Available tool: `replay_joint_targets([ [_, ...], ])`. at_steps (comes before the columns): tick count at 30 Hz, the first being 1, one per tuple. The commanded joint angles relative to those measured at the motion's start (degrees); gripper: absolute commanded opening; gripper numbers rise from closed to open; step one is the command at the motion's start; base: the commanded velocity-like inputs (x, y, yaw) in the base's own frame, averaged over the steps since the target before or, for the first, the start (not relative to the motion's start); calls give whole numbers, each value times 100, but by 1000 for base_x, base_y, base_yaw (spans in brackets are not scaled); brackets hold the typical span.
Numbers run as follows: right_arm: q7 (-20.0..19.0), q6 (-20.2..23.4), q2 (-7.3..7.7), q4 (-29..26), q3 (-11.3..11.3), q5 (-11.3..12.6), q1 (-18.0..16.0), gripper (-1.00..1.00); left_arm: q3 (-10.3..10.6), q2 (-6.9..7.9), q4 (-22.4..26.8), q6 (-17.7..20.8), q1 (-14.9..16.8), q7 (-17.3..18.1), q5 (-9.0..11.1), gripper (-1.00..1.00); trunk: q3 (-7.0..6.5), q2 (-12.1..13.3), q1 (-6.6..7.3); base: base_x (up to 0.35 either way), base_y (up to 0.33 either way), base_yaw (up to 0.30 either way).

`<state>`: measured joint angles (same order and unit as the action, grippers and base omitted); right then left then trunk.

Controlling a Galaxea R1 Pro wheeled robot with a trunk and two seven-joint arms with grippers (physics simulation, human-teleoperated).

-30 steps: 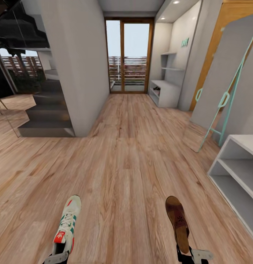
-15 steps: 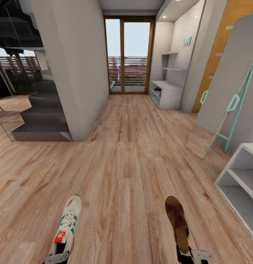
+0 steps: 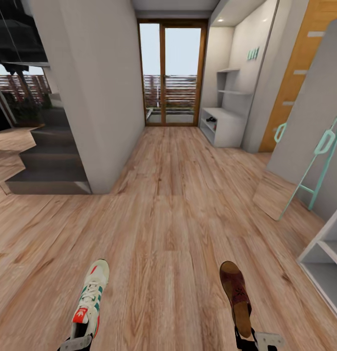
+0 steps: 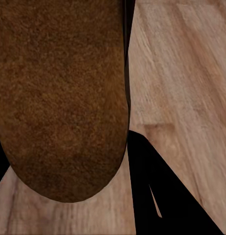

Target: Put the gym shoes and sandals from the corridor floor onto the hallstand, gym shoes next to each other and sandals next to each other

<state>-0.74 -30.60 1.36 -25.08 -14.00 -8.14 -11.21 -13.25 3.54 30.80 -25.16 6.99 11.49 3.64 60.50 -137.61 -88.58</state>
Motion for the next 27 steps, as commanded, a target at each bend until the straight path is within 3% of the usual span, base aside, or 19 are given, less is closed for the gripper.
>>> replay_joint_targets([
  [1,-14,-16,-4,3,-40,-39,-4,-100,-21,-2,-4,-7,4,55,40,-100,5,-2,-2,339,0,0],
  [27,-14,-16,-4,9,-32,-39,-4,-100,-28,-1,-9,-7,4,55,40,-100,5,-2,-2,339,0,0],
])
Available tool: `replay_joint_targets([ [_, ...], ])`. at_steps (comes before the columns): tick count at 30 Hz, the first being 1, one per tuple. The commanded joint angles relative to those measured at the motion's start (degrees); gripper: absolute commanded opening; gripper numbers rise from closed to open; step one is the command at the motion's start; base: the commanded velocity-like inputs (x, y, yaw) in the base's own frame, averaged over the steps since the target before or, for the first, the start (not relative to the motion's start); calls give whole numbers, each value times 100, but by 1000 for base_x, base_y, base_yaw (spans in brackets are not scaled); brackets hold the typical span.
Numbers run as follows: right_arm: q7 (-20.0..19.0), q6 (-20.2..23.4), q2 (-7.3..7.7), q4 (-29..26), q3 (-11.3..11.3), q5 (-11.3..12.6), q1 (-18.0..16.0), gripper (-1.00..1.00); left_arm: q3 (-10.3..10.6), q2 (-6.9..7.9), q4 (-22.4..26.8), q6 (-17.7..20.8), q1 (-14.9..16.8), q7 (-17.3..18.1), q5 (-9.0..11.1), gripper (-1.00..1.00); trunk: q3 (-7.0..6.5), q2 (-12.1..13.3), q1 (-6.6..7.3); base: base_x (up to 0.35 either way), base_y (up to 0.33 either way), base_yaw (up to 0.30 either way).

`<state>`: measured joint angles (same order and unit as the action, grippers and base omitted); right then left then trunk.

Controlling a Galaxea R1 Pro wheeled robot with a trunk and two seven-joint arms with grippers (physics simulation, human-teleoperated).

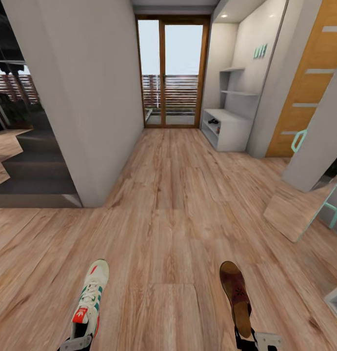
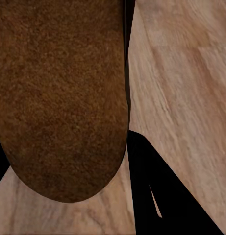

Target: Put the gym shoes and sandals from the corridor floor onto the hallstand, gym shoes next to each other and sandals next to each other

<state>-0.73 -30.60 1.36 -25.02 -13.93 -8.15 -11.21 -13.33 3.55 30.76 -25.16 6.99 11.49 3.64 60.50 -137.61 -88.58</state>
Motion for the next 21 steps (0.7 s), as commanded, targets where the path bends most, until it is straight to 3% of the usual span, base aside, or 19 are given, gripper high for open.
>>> replay_joint_targets([
  [1,-14,-17,-4,4,-40,-39,-4,-100,-19,-2,-3,-7,4,55,40,-100,5,-2,-2,340,0,0],
  [21,-22,-17,-4,5,-40,-47,-4,-100,-21,-3,-8,-6,4,55,40,-100,5,-2,-2,340,0,0],
])
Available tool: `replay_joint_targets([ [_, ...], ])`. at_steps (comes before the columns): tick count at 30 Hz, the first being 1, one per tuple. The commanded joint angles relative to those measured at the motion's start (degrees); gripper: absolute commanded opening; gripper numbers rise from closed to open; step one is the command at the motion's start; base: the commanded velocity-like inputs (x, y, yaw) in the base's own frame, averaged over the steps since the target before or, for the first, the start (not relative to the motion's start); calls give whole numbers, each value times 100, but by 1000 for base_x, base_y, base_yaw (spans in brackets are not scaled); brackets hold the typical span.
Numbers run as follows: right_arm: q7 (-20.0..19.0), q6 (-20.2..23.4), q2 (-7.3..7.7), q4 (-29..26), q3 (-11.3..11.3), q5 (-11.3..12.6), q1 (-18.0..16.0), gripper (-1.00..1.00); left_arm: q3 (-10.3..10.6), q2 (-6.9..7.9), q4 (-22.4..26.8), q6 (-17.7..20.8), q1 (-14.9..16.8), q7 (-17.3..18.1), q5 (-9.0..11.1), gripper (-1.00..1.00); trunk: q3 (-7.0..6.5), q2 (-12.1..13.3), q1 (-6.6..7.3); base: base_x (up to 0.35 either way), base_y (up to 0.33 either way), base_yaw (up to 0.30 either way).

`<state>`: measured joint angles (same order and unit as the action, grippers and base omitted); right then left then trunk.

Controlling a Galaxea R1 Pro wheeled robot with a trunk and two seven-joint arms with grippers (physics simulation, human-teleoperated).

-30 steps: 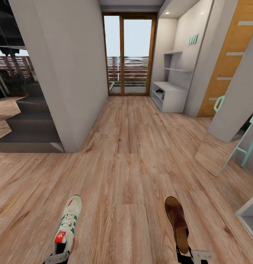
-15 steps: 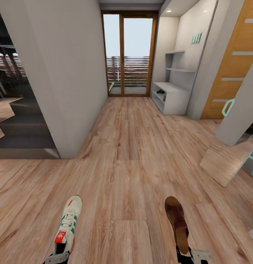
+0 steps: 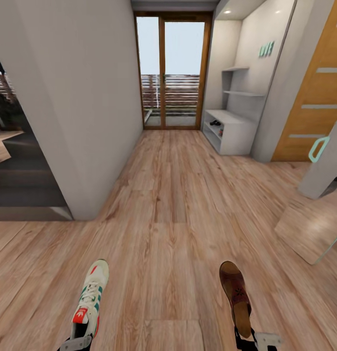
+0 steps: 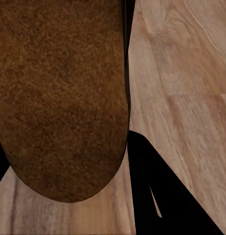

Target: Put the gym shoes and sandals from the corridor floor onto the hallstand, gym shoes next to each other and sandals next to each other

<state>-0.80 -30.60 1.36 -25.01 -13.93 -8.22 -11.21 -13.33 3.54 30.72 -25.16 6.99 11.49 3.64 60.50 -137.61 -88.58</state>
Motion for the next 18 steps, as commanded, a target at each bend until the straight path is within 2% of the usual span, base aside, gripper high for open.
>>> replay_joint_targets([
  [1,-15,-17,-4,3,-40,-39,-4,-100,-21,-2,-4,-8,4,55,40,-100,5,-2,-2,340,0,0],
  [18,-8,-17,-4,5,-40,-38,-4,-100,-21,-2,-2,-14,4,55,40,-100,5,-2,-2,340,0,0],
])
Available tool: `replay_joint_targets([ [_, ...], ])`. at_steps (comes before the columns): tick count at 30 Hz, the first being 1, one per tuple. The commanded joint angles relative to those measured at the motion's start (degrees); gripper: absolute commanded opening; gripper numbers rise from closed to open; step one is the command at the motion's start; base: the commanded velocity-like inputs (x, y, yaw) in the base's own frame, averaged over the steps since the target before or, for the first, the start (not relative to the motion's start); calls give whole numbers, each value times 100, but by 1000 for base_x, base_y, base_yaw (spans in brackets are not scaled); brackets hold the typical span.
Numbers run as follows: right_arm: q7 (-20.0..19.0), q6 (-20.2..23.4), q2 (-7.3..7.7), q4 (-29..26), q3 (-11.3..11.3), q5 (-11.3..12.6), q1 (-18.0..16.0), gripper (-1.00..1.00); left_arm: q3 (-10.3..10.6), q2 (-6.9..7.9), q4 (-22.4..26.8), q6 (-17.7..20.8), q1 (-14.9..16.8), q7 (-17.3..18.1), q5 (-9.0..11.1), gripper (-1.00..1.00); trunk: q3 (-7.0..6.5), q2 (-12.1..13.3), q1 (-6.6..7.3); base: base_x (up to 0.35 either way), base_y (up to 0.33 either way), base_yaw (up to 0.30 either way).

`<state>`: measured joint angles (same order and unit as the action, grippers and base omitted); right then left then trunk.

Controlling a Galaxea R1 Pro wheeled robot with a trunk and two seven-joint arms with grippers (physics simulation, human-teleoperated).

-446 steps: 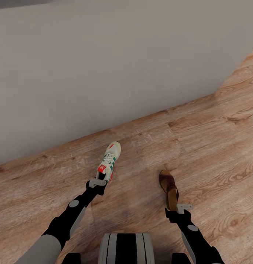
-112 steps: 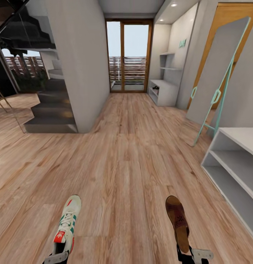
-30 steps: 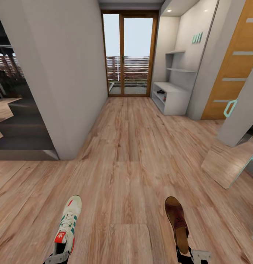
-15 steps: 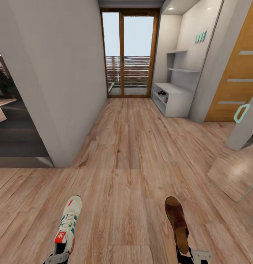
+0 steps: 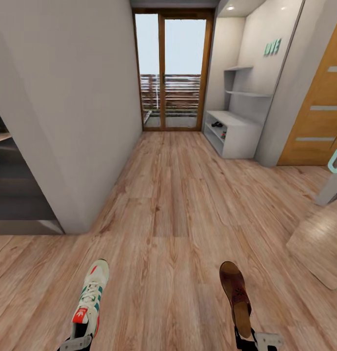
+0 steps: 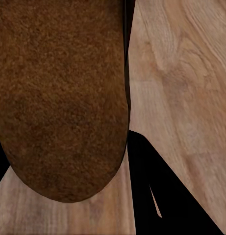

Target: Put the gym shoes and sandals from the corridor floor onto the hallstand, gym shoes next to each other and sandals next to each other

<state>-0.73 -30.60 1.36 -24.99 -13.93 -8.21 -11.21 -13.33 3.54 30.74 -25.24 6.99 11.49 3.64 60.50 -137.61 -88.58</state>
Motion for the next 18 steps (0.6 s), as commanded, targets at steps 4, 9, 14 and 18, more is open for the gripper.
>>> replay_joint_targets([
  [4,-14,-17,-4,3,-40,-40,-4,-100,-21,-2,-5,-6,4,55,39,-100,5,-2,-2,340,0,0],
  [9,-19,-17,-4,3,-40,-40,-4,-100,-21,-2,-5,-7,4,55,40,-100,5,-2,-2,340,0,0],
  [14,-22,-17,-4,3,-40,-40,-4,-100,-22,-2,-1,-8,4,55,40,-100,5,-2,-2,340,0,0],
  [18,-23,-17,-4,3,-40,-40,-4,-100,-24,-2,1,-8,4,55,40,-100,5,-2,-2,340,0,0],
])
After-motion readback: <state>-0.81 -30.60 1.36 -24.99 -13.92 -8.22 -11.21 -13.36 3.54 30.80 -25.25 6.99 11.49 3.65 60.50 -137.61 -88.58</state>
